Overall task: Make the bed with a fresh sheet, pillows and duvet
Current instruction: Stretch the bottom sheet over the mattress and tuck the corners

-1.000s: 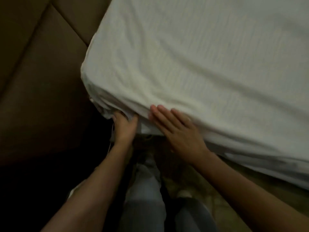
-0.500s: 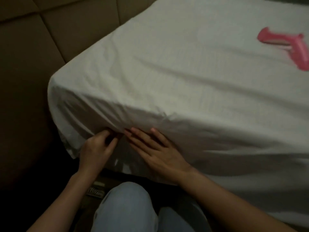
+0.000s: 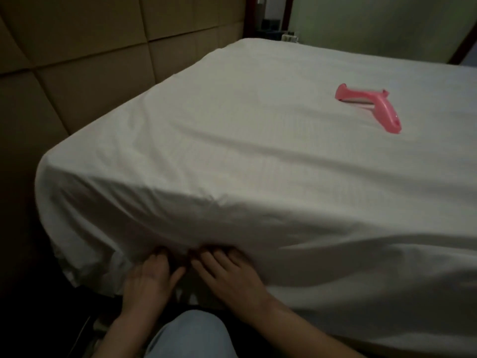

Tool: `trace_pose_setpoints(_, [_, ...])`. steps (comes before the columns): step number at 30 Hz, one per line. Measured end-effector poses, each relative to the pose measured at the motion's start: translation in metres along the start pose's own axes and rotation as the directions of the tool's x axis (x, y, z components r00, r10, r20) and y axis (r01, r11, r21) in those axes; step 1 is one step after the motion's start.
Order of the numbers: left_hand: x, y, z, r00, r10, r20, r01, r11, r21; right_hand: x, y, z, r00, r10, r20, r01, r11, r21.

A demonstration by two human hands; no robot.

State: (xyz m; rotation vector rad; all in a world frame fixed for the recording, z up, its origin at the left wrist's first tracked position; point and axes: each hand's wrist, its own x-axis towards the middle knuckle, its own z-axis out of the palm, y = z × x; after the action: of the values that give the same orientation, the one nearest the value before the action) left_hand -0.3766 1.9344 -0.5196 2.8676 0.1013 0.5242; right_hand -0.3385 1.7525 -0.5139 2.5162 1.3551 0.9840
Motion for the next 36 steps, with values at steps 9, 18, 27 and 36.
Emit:
trace_pose_setpoints(9, [0.009,0.022,0.023,0.756,-0.420,0.502,0.654,0.473,-0.590,0.004,-0.004,0.003,0.990,0.053,-0.129,-0.048,0.998,0.046])
trace_pose_setpoints(18, [-0.024,0.043,0.002,0.797,-0.492,0.349,0.536,0.312,-0.784,-0.002,-0.015,0.001,0.977,0.014,-0.213,0.011,0.993,0.117])
trace_pose_setpoints(27, [-0.046,-0.002,-0.009,0.872,-0.480,-0.096,0.457,0.869,-0.190,-0.026,-0.011,0.008,0.968,-0.223,-0.110,0.243,0.946,0.214])
trace_pose_setpoints(36, [-0.042,-0.093,0.015,0.942,-0.089,0.324,-0.026,0.941,0.336,0.000,-0.035,0.021,0.994,-0.078,-0.077,0.085,0.992,0.093])
